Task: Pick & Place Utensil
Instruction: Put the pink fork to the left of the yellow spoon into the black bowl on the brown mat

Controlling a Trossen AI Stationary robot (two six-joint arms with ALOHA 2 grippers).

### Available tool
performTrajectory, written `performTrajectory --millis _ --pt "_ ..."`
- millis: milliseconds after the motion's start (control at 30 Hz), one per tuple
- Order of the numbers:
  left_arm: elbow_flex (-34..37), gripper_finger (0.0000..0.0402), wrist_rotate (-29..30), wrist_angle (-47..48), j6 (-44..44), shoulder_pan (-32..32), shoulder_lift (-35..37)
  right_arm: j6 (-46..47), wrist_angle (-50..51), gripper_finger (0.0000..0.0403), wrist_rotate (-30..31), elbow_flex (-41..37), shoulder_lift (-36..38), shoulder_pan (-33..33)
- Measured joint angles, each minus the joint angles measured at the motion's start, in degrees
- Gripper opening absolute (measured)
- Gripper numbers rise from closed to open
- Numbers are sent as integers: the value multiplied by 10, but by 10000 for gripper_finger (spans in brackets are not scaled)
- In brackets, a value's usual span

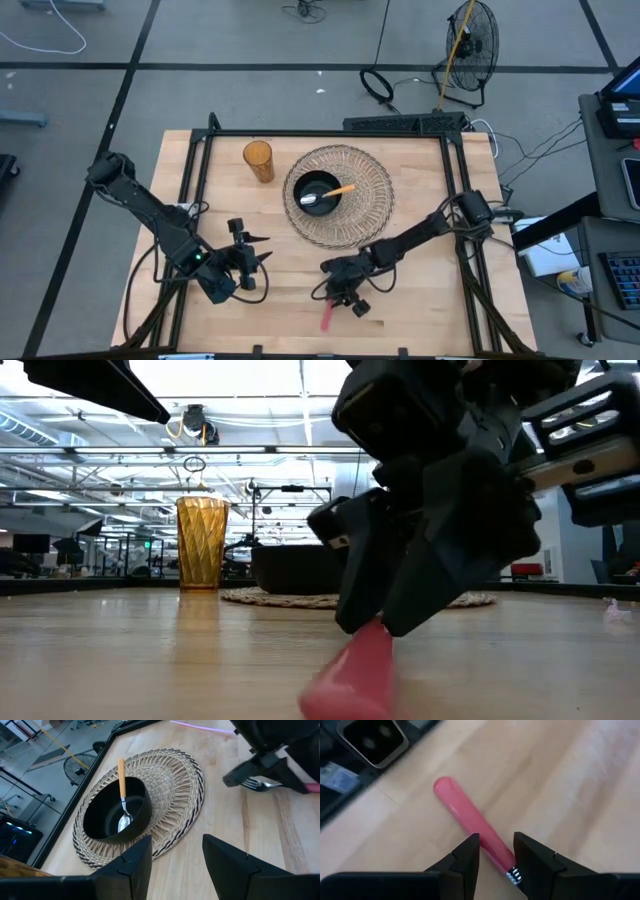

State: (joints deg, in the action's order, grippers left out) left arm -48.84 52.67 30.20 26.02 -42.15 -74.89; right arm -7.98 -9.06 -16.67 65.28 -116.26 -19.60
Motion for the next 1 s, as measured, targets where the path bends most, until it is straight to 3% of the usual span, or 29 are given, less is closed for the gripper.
performTrajectory --millis 233,367,1000 --pt "0 182 0 0 -3 0 0 15 67 116 17 -2 33 4" --pt "0 182 0 0 -2 0 0 15 105 116 63 -2 52 4" --pt "0 182 5 -4 -2 1 0 -6 59 116 48 12 49 -4"
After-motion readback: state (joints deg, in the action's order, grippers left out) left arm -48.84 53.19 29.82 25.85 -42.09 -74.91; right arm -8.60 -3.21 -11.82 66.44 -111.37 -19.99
